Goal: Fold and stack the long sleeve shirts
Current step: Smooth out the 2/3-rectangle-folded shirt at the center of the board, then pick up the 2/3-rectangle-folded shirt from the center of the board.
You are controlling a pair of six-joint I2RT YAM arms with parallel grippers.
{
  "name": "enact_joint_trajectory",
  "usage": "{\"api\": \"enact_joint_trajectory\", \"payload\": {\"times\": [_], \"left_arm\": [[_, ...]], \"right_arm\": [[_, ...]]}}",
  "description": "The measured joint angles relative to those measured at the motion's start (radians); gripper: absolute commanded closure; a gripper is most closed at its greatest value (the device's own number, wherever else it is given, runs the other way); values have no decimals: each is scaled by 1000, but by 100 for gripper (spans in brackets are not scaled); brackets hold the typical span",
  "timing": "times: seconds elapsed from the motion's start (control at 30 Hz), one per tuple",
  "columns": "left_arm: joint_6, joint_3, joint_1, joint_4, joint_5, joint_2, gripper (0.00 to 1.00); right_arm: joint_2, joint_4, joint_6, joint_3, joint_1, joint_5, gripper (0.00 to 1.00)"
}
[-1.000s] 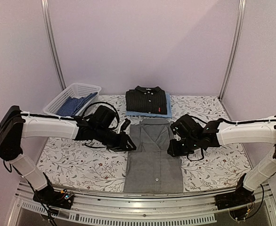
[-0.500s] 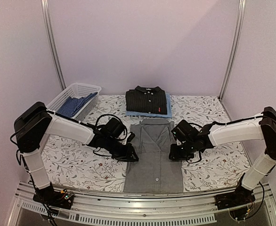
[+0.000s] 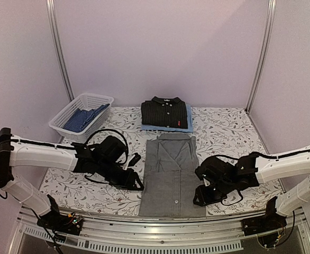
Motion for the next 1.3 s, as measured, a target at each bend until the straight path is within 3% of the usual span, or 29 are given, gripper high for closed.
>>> {"api": "enact_joint_trajectory", "payload": {"times": [0.3,0.97,1.3], "left_arm": [[-95,-167,-132,-51,37,-121,62],[-171,-177,-226,39,43,-17,64],[-195,-175,-248,90,57,39,71]], "right_arm": [[-125,-31,188,-118,152,-50,63],[-154,66,343,-208,162,-50,72],[-140,125,362,-240,164,-65,75]]}}
